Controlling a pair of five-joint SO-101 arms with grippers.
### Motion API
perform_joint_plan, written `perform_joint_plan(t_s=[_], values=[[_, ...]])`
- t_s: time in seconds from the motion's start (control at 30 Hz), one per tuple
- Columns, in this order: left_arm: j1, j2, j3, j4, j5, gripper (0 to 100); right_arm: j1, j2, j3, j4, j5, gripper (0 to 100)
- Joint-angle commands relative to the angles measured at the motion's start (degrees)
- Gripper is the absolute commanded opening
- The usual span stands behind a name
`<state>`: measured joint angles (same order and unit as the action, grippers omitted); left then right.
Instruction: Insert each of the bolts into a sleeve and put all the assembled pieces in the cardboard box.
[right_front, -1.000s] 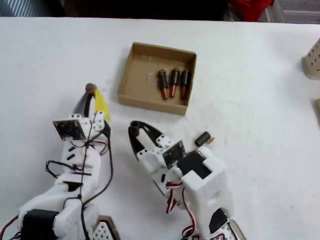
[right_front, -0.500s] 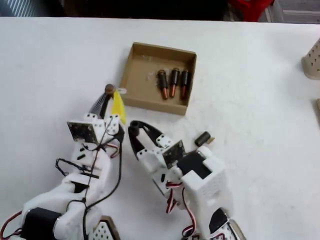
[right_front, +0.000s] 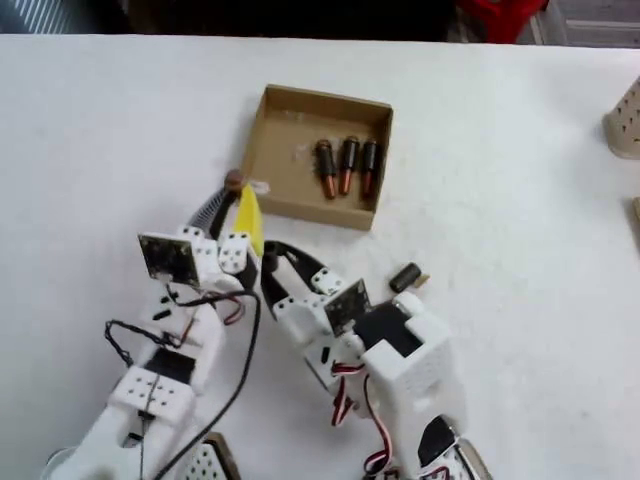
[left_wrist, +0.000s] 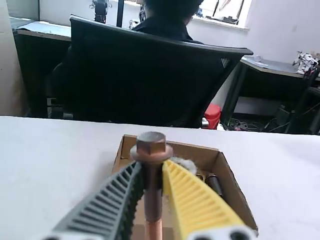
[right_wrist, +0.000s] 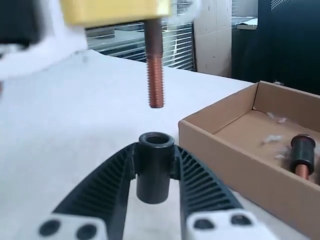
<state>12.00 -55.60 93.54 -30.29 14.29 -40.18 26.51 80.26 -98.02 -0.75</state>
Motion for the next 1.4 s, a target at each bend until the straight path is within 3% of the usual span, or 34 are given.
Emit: perform_joint_plan(t_s=[0.0,0.47,1.37], values=[[2.6,-11.6,-2.6,9.2,0.2,2,-0.4,-0.2,-0.9,-0.1,-0.2,1.6],[5.5,-18.1,-2.5,20.8,-0.1,2,-0.3,-0.2,-0.6,-0.2,-0.2,1.6],[6.2,-17.9,3.8,22.3,-0.2,2,-0.1,-0.8,0.9,-0.6,-0.2,1.6]])
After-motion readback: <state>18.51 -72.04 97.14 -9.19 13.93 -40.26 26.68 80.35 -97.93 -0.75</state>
